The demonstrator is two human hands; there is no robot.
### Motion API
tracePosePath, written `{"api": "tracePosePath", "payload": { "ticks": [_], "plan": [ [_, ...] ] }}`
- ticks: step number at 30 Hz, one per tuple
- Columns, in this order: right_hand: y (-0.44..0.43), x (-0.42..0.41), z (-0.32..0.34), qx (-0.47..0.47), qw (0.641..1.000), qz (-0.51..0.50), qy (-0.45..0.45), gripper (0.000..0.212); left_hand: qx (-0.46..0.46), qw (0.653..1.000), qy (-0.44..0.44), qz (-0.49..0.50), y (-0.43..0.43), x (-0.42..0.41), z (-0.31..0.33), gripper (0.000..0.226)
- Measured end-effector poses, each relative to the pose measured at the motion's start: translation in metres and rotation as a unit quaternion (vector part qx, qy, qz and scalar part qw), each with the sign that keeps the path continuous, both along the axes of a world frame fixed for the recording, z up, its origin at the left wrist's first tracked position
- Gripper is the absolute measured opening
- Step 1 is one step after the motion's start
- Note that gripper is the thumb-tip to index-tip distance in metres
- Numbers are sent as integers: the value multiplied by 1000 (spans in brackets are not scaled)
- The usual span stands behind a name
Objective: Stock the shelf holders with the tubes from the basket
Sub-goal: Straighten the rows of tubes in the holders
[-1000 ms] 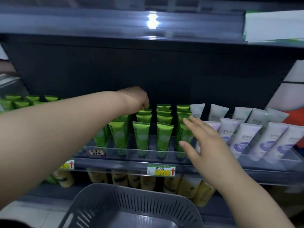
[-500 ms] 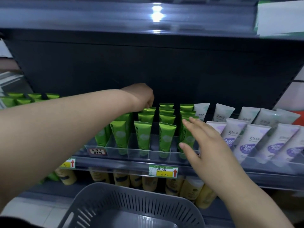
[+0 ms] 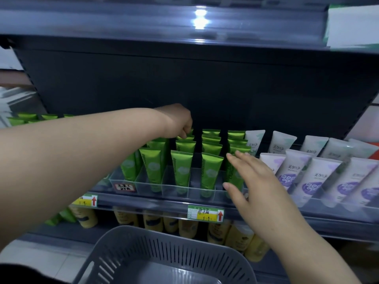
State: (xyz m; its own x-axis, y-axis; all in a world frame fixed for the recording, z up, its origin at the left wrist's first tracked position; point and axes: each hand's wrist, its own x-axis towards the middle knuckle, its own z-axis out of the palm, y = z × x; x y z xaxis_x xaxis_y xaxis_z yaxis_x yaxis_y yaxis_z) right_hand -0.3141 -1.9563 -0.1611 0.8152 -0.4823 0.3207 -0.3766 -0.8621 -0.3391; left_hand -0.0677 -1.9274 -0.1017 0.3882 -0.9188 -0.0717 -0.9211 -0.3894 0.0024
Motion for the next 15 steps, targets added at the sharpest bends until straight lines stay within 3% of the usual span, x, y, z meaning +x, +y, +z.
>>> {"api": "tracePosePath", "payload": {
  "ticks": [8, 15],
  "plan": [
    [2, 3, 0, -5, 1000, 5, -4, 60, -67, 998, 7, 6, -7, 14, 16, 25],
    [0, 4, -2, -9, 1000, 5, -4, 59, -22, 999, 20, 16, -15, 18, -7, 28]
  ]
}}
